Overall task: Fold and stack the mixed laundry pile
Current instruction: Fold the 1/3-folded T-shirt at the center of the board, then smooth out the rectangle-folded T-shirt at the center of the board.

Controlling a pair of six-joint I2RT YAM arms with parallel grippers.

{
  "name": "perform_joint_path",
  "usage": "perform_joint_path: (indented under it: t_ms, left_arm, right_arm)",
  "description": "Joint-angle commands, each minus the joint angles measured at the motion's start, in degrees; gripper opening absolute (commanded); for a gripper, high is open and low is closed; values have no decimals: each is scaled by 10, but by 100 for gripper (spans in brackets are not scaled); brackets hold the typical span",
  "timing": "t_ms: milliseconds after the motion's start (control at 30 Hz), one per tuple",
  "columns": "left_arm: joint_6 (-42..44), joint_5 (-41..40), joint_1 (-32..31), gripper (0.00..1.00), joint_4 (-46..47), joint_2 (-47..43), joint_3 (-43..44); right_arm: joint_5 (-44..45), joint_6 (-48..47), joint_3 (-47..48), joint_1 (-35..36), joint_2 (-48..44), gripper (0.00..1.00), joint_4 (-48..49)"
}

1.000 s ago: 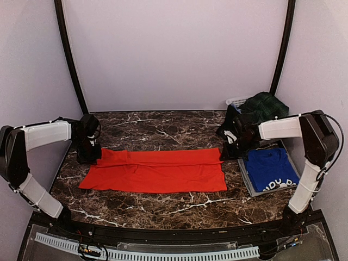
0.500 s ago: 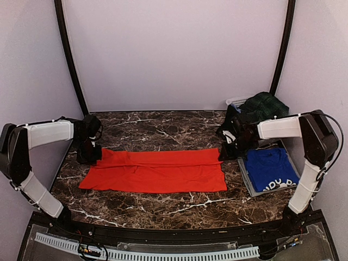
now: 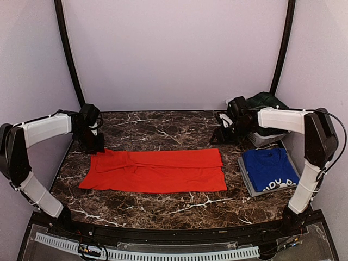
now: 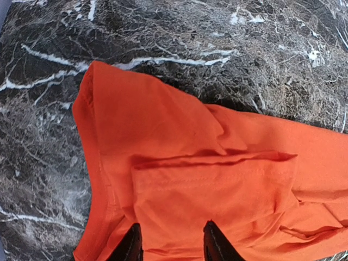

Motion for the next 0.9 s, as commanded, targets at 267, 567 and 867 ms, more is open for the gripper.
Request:
perform_joint_path:
  t_ms: [267,567,867]
  left_arm:
    - [-1,0,22,25,35,113,46]
    - [-2,-44,23,30,15,128,50]
    - [-2,-36,26,27,28,133,37]
  right_arm:
    - [-60,3,207,109,118,52,3]
    - [-127,34,248,159,170,47,53]
    - [-160,92,453,229,335,42,74]
